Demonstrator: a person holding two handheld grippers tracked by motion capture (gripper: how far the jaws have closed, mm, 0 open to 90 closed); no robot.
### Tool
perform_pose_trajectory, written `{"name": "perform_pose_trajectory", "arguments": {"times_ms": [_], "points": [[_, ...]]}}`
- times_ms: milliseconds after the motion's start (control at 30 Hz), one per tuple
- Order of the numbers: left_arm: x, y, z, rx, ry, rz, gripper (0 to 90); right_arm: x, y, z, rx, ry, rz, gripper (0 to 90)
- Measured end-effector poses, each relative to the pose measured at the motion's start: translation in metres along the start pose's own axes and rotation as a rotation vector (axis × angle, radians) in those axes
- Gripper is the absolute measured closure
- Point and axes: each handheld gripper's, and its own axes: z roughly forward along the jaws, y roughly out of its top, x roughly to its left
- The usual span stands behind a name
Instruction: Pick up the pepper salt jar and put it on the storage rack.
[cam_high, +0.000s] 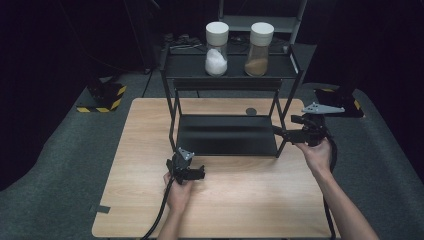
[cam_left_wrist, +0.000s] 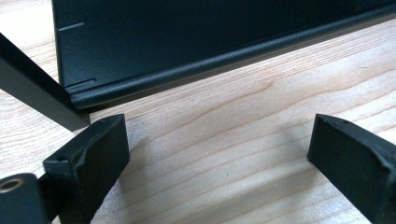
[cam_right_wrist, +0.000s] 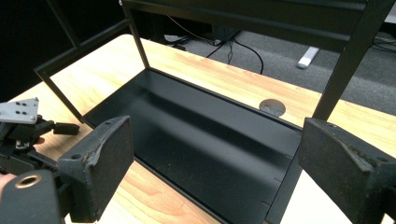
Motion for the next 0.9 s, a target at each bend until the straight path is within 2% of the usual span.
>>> {"name": "perform_pose_trajectory", "arguments": {"times_ms": [233, 467, 900], "points": [[0.000, 0.000, 0.000, 0.000, 0.000, 0.000, 5.3, 0.001, -0.016, 0.007, 0.004, 0.003, 0.008, 10.0], [0.000, 0.000, 0.000, 0.000, 0.000, 0.000, 5.3, 0.005, -0.025, 0.015, 0.020, -0.001, -0.005, 10.0], [0.000, 0.000, 0.000, 0.001, 0.000, 0.000, 5.3, 0.010, -0.047, 0.032, 0.046, 0.000, 0.001, 10.0]]}}
